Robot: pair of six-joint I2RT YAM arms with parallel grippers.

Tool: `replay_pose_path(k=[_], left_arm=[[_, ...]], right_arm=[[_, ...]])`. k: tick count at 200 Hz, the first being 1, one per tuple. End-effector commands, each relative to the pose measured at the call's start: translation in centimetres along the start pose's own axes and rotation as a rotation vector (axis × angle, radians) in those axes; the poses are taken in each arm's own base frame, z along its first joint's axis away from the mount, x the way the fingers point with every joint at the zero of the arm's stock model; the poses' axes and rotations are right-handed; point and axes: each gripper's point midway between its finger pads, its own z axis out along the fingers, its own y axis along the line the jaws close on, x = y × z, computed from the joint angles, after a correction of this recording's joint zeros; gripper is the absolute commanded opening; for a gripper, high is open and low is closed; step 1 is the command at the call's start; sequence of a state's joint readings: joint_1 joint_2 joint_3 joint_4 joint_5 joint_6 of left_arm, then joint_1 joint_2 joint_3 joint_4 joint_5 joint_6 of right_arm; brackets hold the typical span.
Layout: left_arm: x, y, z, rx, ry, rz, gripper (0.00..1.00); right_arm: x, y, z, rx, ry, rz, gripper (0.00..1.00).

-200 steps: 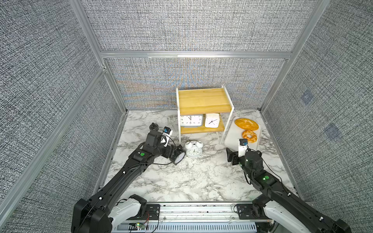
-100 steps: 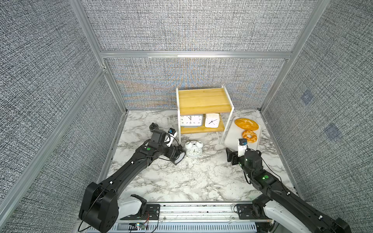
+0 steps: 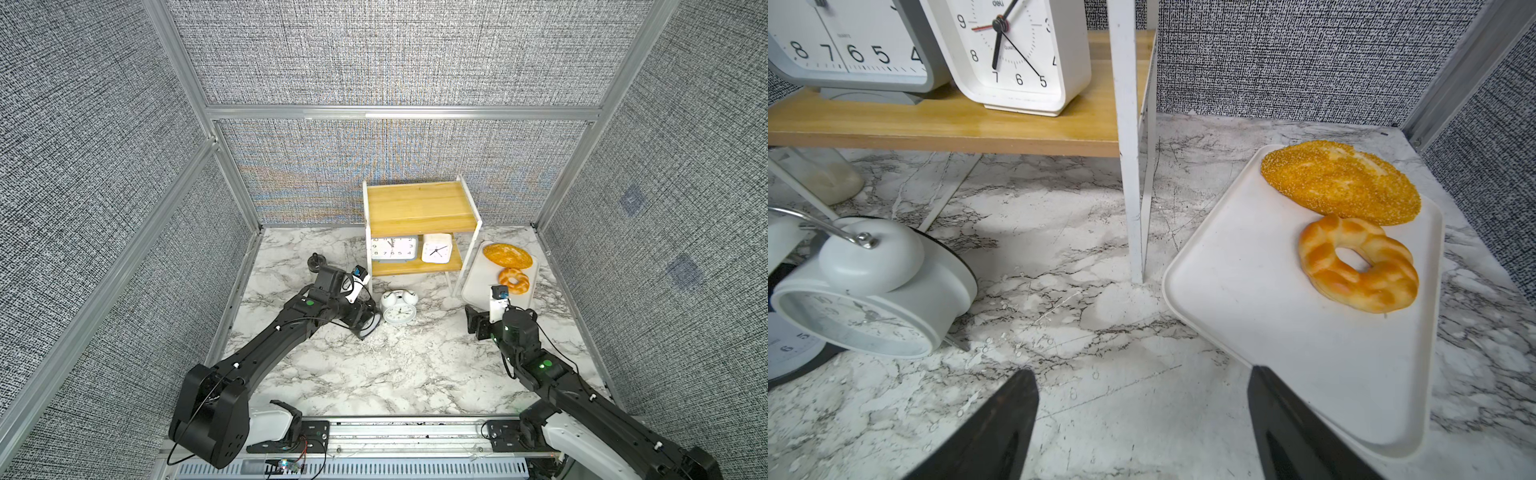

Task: Place the alarm clocks on the shelf by style
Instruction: Pick up the alarm from the center of the board.

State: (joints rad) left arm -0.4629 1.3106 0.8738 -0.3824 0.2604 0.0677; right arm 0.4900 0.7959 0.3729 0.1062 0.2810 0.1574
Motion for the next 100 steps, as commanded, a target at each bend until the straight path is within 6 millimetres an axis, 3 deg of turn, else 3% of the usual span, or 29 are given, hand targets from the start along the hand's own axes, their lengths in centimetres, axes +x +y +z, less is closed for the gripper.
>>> replay_pose_path(k=[1, 33, 66, 100], left_arm=[[0.0, 0.3, 0.0, -0.016, 0.011, 0.006, 0.30], [0.1, 0.6, -0.3, -0.037, 0.009, 0.007, 0.20], [0.1, 0.6, -1.0, -0.049, 0.010, 0.009, 0.00], [-0.7, 0.9, -2.9, -0.095, 0.004, 0.011, 0.00]], right_arm=[[0.0, 0.0, 0.1, -0.001, -0.003, 0.010, 0.84], [0.1, 0.0, 0.1, -0.001, -0.001, 0.011, 0.84], [0.2, 0.0, 0.1, 0.000, -0.001, 0.010, 0.84], [0.1, 0.0, 0.1, 0.000, -0.001, 0.007, 0.84]])
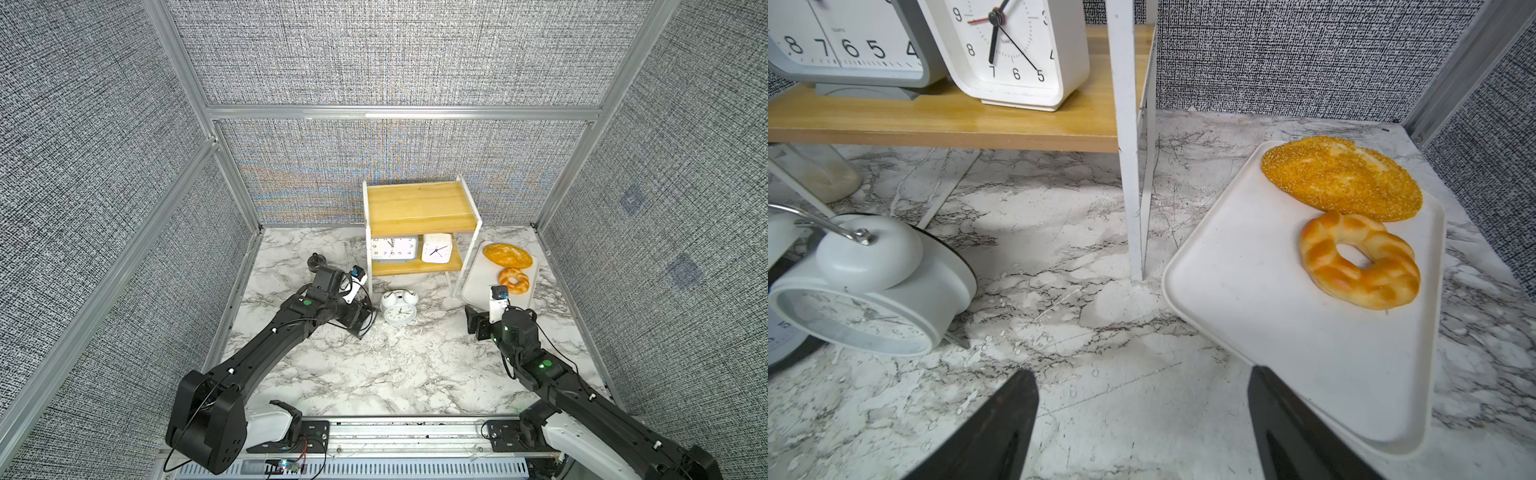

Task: Place the alarm clocks on the shelf by style
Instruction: Pick up the alarm from the center of the board.

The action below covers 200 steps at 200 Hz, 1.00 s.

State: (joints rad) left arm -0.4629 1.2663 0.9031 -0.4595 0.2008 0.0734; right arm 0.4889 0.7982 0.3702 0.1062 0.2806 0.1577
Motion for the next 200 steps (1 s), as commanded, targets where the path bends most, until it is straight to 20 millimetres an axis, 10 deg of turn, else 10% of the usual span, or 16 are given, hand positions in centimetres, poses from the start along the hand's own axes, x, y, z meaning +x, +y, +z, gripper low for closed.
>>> replay_pose_path(k=[1, 113, 200], left_arm=[[-0.6, 0.4, -1.2, -0.038, -0.006, 0.005, 0.00], [-2.1, 3.9, -9.3, -0.323, -0.094, -0.091, 0.00], [-4.0, 2.8, -15.1, -0.322, -0.202, -0.064, 0.00]], right_arm=[[-0.1, 0.0, 0.0, -0.001, -0.006, 0.008, 0.84], [-1.1, 1.0, 0.8, -0.083, -0.065, -0.031, 0.84], [-9.3, 1.1, 3.0, -0.209, -0.233, -0.122, 0.74]])
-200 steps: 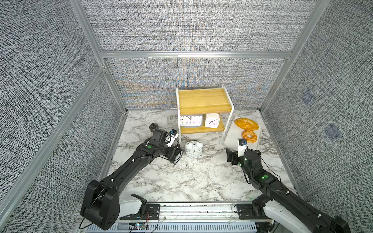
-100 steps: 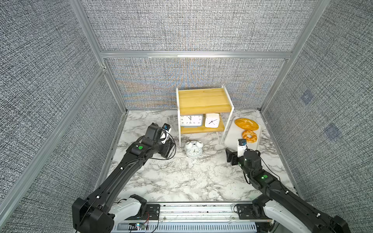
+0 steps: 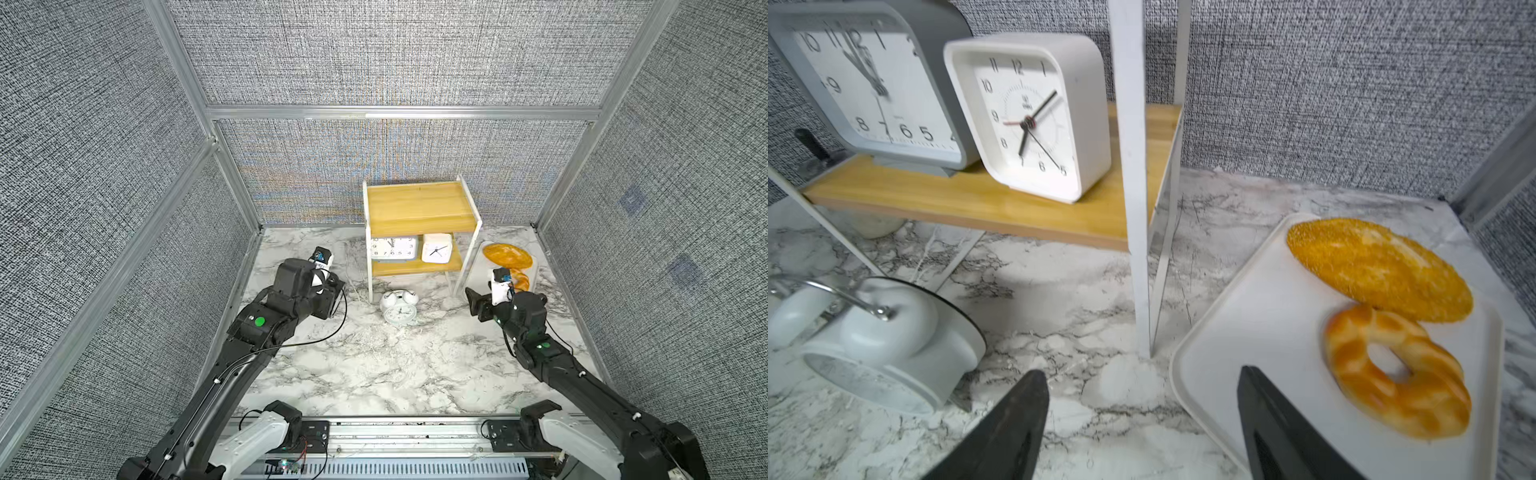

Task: Place the alarm clocks on the shelf by style
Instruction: Pick up the alarm from the center of the board, then adjust the shelf at the center of the board.

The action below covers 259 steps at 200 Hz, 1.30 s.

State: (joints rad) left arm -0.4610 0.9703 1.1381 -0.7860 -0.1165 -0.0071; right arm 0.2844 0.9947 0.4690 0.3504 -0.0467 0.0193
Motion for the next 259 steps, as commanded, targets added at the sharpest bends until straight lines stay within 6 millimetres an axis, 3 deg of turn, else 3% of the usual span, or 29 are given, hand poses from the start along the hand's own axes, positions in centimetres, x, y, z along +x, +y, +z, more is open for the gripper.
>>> replay_pose_path(k=[1, 51, 93, 125, 130, 160, 197, 259], left_arm=[[-0.4, 0.0, -0.9, 0.010, -0.019, 0.005, 0.00], [-0.4, -0.5, -1.7, 0.041, -0.015, 0.011, 0.00], [-0.8, -1.1, -2.4, 0.081, -0.035, 0.015, 0.00], [-0.9, -1.4, -2.8, 0.102, -0.030, 0.028, 0.00], [-1.0, -1.5, -2.9, 0.110, -0.031, 0.030, 0.00], [-2.2, -2.5, -3.8, 0.171, -0.059, 0.038, 0.00], [-4.3, -5.0, -5.2, 0.328, -0.110, 0.063, 0.00], [-7.3, -7.4, -7.9, 0.492, -0.193, 0.106, 0.00]], right_arm=[[-3.8, 0.9, 0.6, -0.067, -0.105, -0.073, 0.74], [-8.1, -0.4, 2.8, -0.014, -0.175, -0.103, 0.69], [-10.0, -1.4, 4.5, 0.033, -0.191, -0.100, 0.63], [-9.5, -1.0, 5.7, 0.007, -0.158, -0.115, 0.51], [-10.9, -0.9, 5.7, 0.000, -0.183, -0.120, 0.47], [-11.1, 0.0, 5.7, -0.047, -0.185, -0.121, 0.34], [-10.6, 1.0, 6.2, -0.091, -0.161, -0.117, 0.23], [-10.7, 1.5, 5.9, -0.099, -0.151, -0.109, 0.17]])
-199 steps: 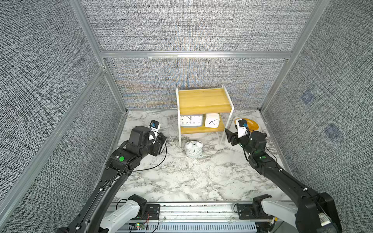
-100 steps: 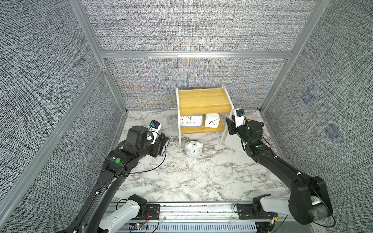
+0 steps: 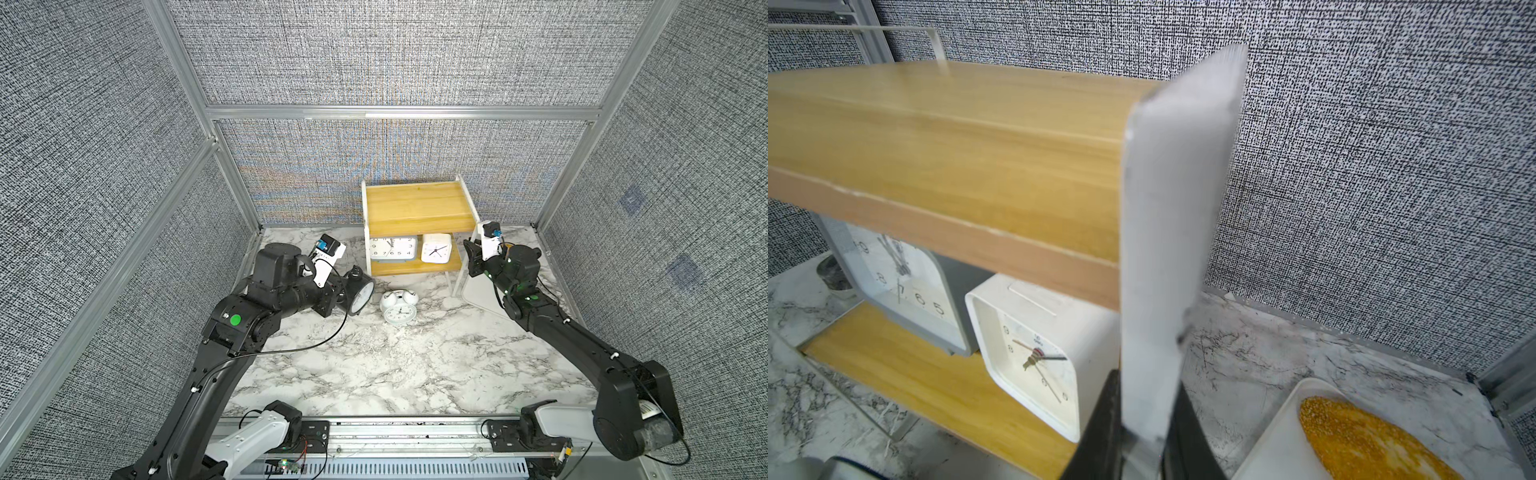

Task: Place the alarm clocks on the shelf by style
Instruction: Adjust the shelf at the center of the board.

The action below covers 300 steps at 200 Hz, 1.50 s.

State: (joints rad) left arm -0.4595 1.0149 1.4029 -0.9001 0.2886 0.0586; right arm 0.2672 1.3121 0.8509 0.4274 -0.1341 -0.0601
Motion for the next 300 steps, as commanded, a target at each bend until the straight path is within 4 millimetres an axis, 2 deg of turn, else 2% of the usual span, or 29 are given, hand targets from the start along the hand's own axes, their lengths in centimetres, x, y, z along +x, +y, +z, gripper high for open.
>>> replay_pose_path(k=[1, 36, 85, 94, 130, 153, 178, 210, 249, 276, 300], left_arm=[[-1.8, -1.8, -0.8, 0.096, -0.062, 0.040, 0.00], [-3.7, -2.4, -1.6, 0.125, -0.091, 0.064, 0.00], [-4.9, -3.2, -1.0, 0.195, -0.068, 0.085, 0.00], [-4.9, -3.5, -0.8, 0.216, -0.059, 0.088, 0.00], [-5.1, -3.8, 0.3, 0.262, -0.034, 0.087, 0.00], [-5.3, -3.9, 1.1, 0.286, -0.023, 0.090, 0.00], [-5.2, -3.9, 2.4, 0.313, 0.000, 0.096, 0.00], [-4.5, -4.4, 4.3, 0.370, 0.035, 0.139, 0.00], [-3.4, -7.6, 6.0, 0.531, 0.078, 0.268, 0.00], [-2.4, -9.4, 6.9, 0.588, 0.117, 0.354, 0.00], [-2.4, -9.7, 7.8, 0.598, 0.141, 0.366, 0.00]], right_arm=[[-0.5, 0.8, -0.2, -0.033, -0.010, -0.019, 0.17], [-0.3, 1.3, -0.1, -0.045, 0.005, -0.016, 0.16], [-0.6, 1.7, -0.4, -0.054, 0.012, 0.001, 0.16], [-0.5, 1.6, -0.4, -0.046, 0.018, 0.007, 0.21], [-1.8, 0.8, -1.8, 0.006, 0.005, 0.014, 0.62], [-2.5, 1.2, -3.3, -0.015, 0.013, 0.001, 0.72], [-2.4, 3.2, -4.8, -0.126, 0.045, -0.021, 0.75], [-3.0, 8.1, -7.4, -0.411, 0.024, -0.085, 0.75], [-4.4, 13.3, -10.5, -0.725, -0.023, -0.164, 0.75], [-4.8, 14.9, -11.1, -0.829, -0.021, -0.187, 0.75], [-4.9, 16.2, -11.4, -0.914, -0.003, -0.191, 0.74]])
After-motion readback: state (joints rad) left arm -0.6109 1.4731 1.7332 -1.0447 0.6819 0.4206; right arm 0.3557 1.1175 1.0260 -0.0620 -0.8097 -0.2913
